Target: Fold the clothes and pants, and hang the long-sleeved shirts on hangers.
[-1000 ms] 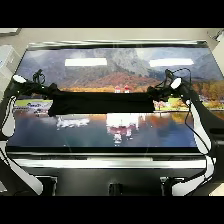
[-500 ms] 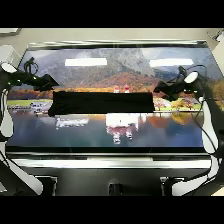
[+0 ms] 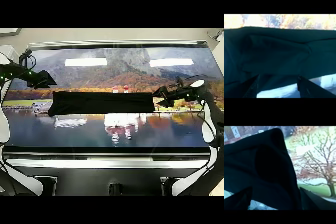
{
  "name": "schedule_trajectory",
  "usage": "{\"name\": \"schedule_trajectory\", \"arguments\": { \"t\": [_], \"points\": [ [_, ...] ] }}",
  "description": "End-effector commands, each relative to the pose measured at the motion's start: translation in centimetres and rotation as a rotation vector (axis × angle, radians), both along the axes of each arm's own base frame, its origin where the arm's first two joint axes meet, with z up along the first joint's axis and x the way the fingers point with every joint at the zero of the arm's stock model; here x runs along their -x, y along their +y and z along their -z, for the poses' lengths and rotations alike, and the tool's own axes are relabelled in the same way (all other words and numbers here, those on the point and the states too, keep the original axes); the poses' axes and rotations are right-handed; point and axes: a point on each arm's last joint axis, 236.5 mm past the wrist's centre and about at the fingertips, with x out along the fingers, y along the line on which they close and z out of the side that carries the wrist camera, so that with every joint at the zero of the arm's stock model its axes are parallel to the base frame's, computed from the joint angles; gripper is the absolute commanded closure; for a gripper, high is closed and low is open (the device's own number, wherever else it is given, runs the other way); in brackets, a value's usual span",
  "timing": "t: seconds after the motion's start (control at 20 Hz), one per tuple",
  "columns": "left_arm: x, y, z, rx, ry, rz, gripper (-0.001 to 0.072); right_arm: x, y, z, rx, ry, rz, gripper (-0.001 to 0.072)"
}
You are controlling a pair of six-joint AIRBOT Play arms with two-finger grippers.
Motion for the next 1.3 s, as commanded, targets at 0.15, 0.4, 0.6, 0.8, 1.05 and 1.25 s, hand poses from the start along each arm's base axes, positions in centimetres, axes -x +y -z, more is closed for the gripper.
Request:
{"name": "schedule_trajectory", "arguments": {
  "t": [0.15,0.4,0.6,0.8,1.05,1.25],
  "points": [
    [0.5,-1.7,-0.3,-0.005,0.012,0.03,0.0153,-0.1,3.0,2.1,-0.014,-0.007,-0.066,0.0023],
    [0.6,-2.6,-0.3,-0.005,0.012,0.047,0.0153,-1.9,4.2,3.2,0.073,-0.051,-0.03,0.0181],
    [0.5,-3.6,-0.2,-0.003,0.007,0.063,0.0154,-3.2,4.8,3.4,0.11,-0.087,0.001,0.0608],
    [0.6,-5.8,1.0,0.005,0.025,0.077,0.053,-2.5,5.4,1.5,0.092,-0.092,-0.03,0.0677],
    [1.4,-13.9,4.5,0.037,0.103,0.103,0.0691,-1.5,4.9,-6.6,0.132,-0.192,-0.046,0.0678],
    [1.9,-24.9,6.5,0.116,0.072,0.15,0.0691,0.3,4.0,-14.3,0.193,-0.284,-0.02,0.0678]
  ]
}}
